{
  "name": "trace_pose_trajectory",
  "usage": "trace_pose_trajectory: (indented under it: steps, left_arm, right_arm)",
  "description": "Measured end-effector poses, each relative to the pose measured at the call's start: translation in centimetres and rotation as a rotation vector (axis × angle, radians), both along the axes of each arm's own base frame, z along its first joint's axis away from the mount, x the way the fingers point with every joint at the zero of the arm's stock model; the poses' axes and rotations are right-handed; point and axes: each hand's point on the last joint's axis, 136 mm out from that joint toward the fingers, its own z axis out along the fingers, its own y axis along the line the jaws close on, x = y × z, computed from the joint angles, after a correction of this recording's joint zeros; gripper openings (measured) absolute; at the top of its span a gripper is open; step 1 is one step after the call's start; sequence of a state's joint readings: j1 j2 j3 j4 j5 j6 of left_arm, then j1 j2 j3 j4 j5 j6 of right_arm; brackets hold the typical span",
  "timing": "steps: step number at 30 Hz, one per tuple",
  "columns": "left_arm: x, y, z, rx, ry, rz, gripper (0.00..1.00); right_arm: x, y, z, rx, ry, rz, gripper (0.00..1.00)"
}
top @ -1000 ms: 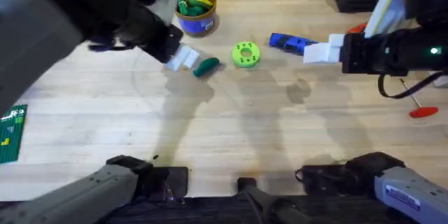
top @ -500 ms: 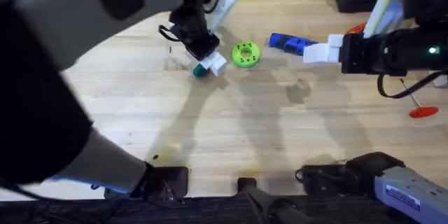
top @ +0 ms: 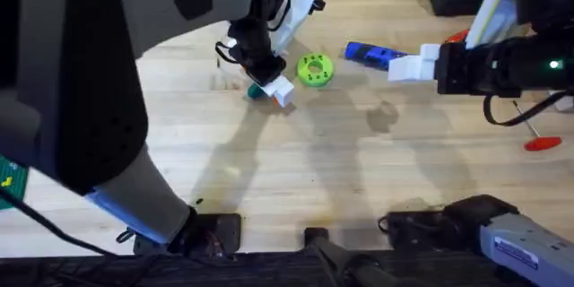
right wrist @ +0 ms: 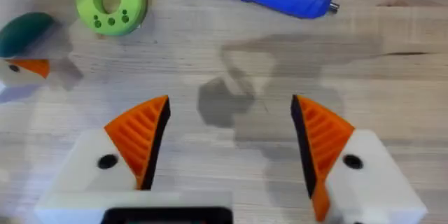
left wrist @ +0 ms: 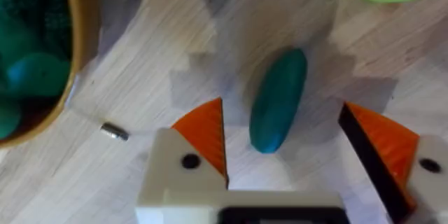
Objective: Pick up the gripper from the table and insert it into the empty holder that is missing its gripper. Then pick up a screw, insert it into the mounting hole, and use the screwdriver to tighten it. Finally, clean up the table by picking up the vegetable and placing it into the bucket.
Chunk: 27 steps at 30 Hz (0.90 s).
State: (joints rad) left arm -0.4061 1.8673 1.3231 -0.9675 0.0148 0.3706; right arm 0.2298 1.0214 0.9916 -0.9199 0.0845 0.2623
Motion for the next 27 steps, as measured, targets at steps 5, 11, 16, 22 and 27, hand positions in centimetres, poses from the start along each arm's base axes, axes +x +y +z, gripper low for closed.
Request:
trace_pose_trajectory:
  steps: [5, 11, 16, 22, 27]
  left_arm:
    - [0.3, -0.6, -0.5, -0.028, 0.001, -0.005, 0.939]
    - [0.3, -0.8, -0.6, -0.039, 0.005, -0.011, 0.406]
    - [0.5, -1.0, -0.3, -0.047, -0.002, -0.017, 0.02]
    - [0.5, -1.0, -0.3, -0.048, 0.0, -0.011, 0.025]
    - [-0.1, -0.9, 0.6, -0.038, 0.035, 0.017, 0.025]
  right_arm:
    - [0.0, 0.0, 0.0, 0.0, 0.0, 0.0, 0.975]
    - [0.0, 0.0, 0.0, 0.0, 0.0, 0.0, 0.975]
    - [0.0, 0.0, 0.0, 0.0, 0.0, 0.0, 0.975]
    - [0.0, 0.0, 0.0, 0.0, 0.0, 0.0, 0.974]
    - [0.0, 0.0, 0.0, 0.0, 0.0, 0.0, 0.974]
